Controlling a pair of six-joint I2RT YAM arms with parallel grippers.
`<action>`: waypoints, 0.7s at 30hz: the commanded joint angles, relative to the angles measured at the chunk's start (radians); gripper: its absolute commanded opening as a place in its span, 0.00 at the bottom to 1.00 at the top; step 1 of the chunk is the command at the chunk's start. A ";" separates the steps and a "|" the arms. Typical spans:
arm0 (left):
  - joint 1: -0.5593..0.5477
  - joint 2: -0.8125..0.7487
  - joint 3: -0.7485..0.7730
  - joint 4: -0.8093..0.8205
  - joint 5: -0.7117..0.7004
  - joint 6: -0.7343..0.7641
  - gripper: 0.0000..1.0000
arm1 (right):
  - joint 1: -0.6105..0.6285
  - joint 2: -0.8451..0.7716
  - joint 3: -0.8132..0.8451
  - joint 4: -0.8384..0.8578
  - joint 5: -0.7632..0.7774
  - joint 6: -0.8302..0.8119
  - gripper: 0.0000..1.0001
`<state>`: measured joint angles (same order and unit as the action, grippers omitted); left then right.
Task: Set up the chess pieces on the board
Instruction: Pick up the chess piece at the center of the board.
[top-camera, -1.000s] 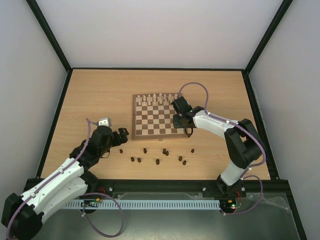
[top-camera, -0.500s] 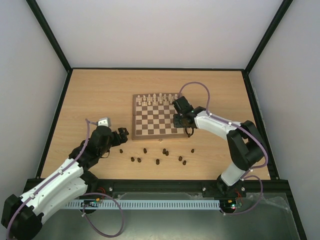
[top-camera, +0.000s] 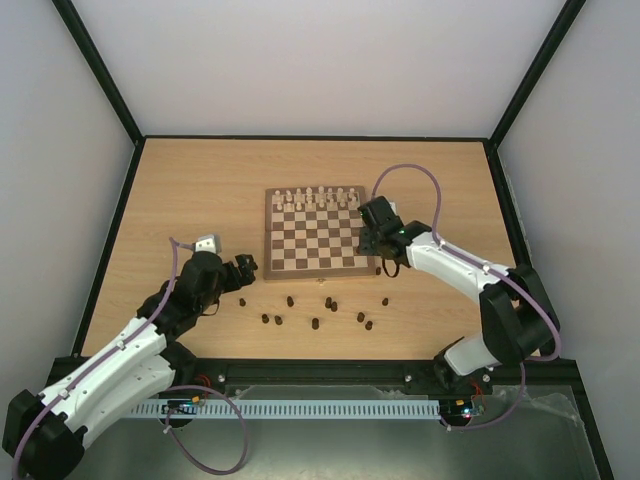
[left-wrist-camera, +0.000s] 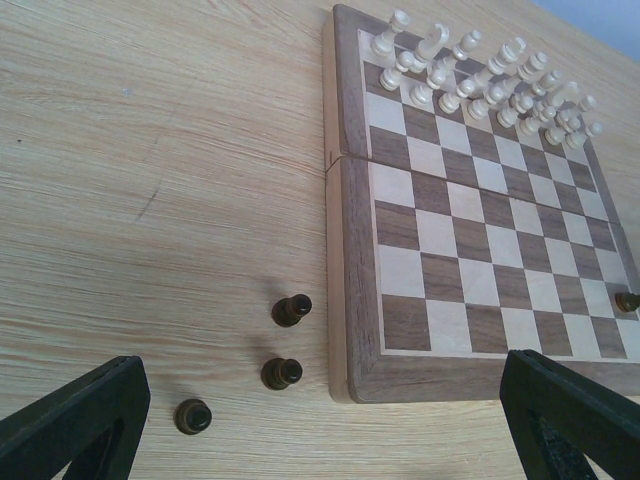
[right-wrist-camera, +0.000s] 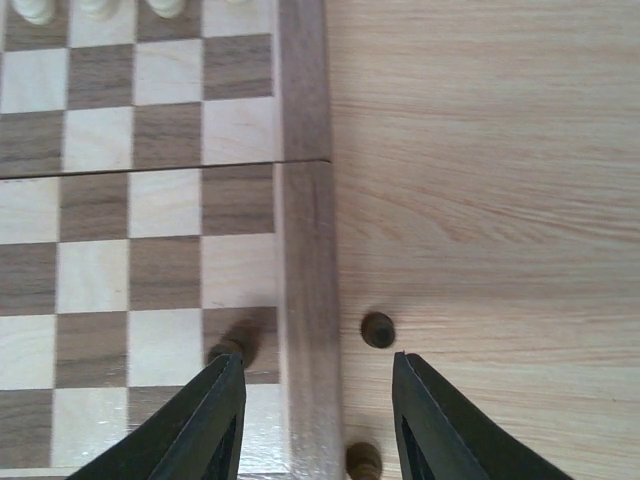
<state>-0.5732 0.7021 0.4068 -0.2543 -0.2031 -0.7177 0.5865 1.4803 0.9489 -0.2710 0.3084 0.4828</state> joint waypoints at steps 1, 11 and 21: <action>-0.002 0.011 0.030 0.010 -0.009 0.014 0.99 | -0.043 -0.029 -0.051 -0.039 0.006 0.028 0.41; -0.002 0.083 0.039 0.013 -0.027 0.022 0.99 | -0.112 0.042 -0.068 -0.002 -0.115 0.016 0.39; -0.002 0.097 0.036 0.016 -0.032 0.040 0.99 | -0.122 0.135 -0.035 0.007 -0.124 0.017 0.33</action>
<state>-0.5732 0.7990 0.4217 -0.2527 -0.2188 -0.6949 0.4702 1.5841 0.8890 -0.2493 0.1829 0.4973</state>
